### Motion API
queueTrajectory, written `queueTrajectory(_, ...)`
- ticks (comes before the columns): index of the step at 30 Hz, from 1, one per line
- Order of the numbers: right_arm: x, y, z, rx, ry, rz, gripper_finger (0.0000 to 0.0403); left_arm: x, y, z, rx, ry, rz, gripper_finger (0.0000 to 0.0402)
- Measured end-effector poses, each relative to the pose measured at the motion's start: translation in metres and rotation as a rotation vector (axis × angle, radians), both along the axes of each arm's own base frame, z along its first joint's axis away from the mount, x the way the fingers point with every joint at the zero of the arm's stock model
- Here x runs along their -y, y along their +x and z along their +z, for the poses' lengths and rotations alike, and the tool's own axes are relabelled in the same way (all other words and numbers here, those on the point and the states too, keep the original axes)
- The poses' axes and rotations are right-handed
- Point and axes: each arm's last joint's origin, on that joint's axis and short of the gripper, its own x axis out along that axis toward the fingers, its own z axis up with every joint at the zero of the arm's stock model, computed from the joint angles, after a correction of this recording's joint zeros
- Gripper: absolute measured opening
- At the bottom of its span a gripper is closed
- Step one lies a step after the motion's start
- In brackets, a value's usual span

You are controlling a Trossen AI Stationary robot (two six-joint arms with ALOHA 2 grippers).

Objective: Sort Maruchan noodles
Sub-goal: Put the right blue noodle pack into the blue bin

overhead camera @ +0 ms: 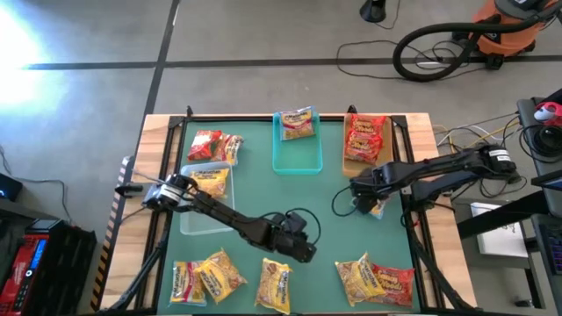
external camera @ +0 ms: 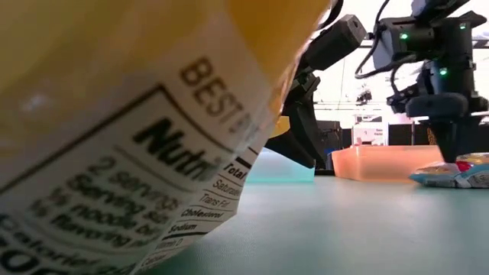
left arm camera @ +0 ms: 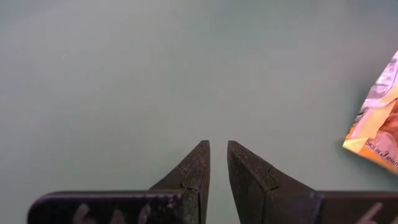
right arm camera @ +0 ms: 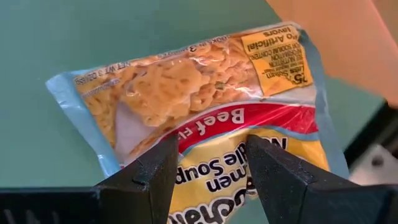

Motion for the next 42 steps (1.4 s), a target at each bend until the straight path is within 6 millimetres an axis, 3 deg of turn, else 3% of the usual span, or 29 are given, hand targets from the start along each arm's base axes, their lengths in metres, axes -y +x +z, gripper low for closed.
queueTrajectory(6, -0.002, 0.016, 0.002, 0.092, 0.01, 0.187, 0.0182, 0.001, -0.006, 0.007, -0.025, 0.027, 0.002, 0.0039)
queueTrajectory(13, -0.018, 0.048, 0.009, 0.419, 0.067, 0.52, 0.0182, 0.007, -0.015, 0.016, -0.028, 0.087, 0.017, 0.0039)
queueTrajectory(18, -0.028, 0.064, 0.018, 0.611, 0.04, 0.645, 0.0182, 0.01, -0.016, 0.017, -0.023, 0.087, 0.012, 0.0039)
queueTrajectory(22, -0.032, 0.064, 0.025, 0.617, 0.075, 0.552, 0.0182, 0.011, -0.015, 0.019, 0.003, 0.147, 0.002, 0.0039)
queueTrajectory(27, -0.03, 0.053, 0.022, 0.46, 0.174, 0.092, 0.0182, 0.011, -0.011, 0.023, 0.048, 0.262, -0.019, 0.0039)
queueTrajectory(31, -0.034, 0.049, 0.011, 0.42, 0.166, -0.074, 0.0182, 0.011, -0.008, 0.026, 0.083, 0.288, -0.008, 0.0039)
queueTrajectory(36, -0.034, 0.053, -0.001, 0.377, 0.136, -0.08, 0.0182, 0.011, -0.007, 0.026, 0.094, 0.295, 0.003, 0.0039)
queueTrajectory(42, -0.033, 0.062, -0.021, 0.305, 0.027, 0.155, 0.0182, 0.011, -0.007, 0.026, 0.093, 0.301, -0.003, 0.0039)
